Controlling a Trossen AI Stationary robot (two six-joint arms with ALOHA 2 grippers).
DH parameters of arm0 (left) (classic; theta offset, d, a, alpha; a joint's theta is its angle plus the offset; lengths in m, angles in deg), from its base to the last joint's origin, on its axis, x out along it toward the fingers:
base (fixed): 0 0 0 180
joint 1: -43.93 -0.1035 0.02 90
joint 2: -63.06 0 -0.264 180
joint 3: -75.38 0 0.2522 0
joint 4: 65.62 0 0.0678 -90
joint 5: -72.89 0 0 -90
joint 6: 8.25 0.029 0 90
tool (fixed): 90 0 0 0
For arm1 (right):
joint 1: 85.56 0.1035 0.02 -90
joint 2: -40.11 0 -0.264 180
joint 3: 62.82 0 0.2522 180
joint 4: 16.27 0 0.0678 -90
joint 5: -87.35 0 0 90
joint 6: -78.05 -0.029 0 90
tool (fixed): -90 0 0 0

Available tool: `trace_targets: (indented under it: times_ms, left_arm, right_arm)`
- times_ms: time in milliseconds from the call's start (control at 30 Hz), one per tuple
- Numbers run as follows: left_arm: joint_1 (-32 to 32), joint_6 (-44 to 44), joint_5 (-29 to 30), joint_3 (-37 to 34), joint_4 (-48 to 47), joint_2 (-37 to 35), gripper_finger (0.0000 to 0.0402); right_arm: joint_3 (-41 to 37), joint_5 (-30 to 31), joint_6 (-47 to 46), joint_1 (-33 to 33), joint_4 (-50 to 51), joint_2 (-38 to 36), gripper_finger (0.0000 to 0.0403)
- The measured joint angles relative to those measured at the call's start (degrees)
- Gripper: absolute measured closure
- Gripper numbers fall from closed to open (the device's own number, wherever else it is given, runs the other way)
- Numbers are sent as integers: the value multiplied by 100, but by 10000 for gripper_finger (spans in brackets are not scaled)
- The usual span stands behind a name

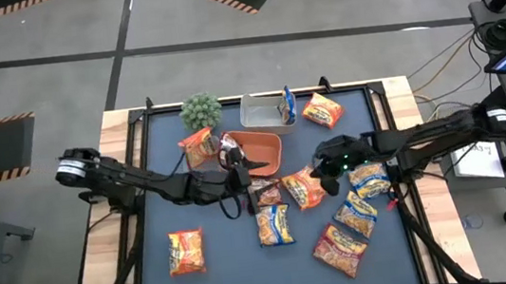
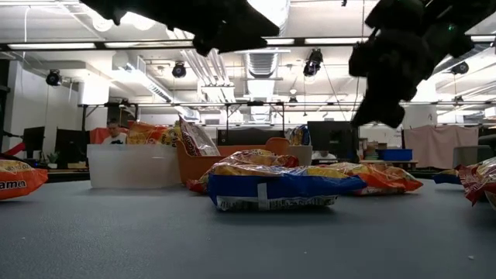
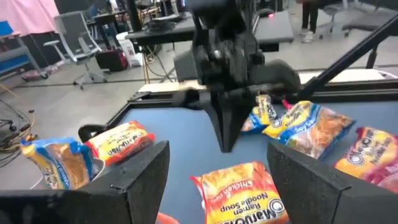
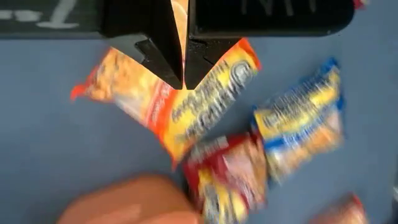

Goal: Sort Maruchan noodles
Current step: Put the orange noodle pack into the transparent bin

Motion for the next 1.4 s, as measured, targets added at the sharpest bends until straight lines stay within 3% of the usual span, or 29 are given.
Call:
trace_targets:
  times_ms: [333, 800, 1000, 1200, 1400]
  left_arm:
    - [13, -45, -178, 618, 63, 1037, 150]
    - [13, -495, -292, 976, 43, 1976, 169]
    - [11, -510, -429, 1569, -46, 2635, 214]
    - [13, -482, -561, 2359, -1173, 3212, 289]
    - [13, -475, -554, 2599, -1550, 3453, 363]
  right_arm:
    - [-137, 43, -449, 116, 1223, -1158, 394]
    - [-1468, 118, -1018, 273, -999, -1178, 394]
    - [-1581, 255, -1315, 273, -941, -1100, 394]
    - [-1458, 269, -2107, 273, -955, -959, 388]
    - [-1417, 276, -2479, 271, -800, -871, 329]
